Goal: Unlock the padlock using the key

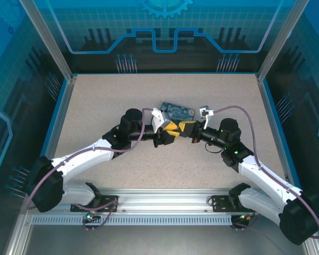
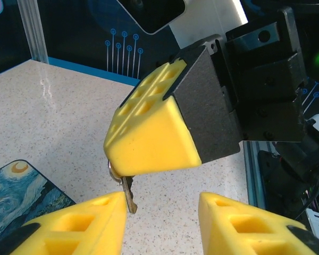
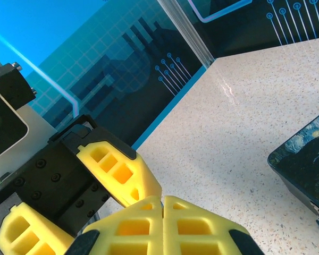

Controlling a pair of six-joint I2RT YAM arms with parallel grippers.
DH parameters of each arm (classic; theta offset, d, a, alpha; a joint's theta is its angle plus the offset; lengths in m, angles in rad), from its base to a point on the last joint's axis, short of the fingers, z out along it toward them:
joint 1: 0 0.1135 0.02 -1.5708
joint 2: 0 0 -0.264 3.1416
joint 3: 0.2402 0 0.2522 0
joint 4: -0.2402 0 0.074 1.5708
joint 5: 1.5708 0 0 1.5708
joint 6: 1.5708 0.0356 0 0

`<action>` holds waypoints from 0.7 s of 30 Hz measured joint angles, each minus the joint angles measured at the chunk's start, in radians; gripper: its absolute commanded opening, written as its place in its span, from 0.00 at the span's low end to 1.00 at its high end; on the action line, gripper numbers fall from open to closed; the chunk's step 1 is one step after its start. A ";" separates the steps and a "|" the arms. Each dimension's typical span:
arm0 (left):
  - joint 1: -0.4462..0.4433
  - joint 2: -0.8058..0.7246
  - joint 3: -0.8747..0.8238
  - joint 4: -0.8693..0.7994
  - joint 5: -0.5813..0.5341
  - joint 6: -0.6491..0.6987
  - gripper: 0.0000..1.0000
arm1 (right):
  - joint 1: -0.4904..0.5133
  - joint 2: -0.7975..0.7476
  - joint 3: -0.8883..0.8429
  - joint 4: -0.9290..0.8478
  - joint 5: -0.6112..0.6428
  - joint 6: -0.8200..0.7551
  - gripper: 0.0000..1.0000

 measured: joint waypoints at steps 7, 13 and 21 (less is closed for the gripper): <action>0.001 0.023 0.028 -0.031 -0.002 0.023 0.27 | 0.001 0.000 0.000 -0.003 -0.012 0.001 0.00; 0.005 0.038 0.045 -0.056 -0.005 0.035 0.17 | 0.002 0.001 0.000 -0.010 -0.012 0.002 0.00; 0.006 0.047 0.049 -0.069 -0.004 0.046 0.12 | 0.013 0.010 0.002 -0.010 -0.009 0.008 0.00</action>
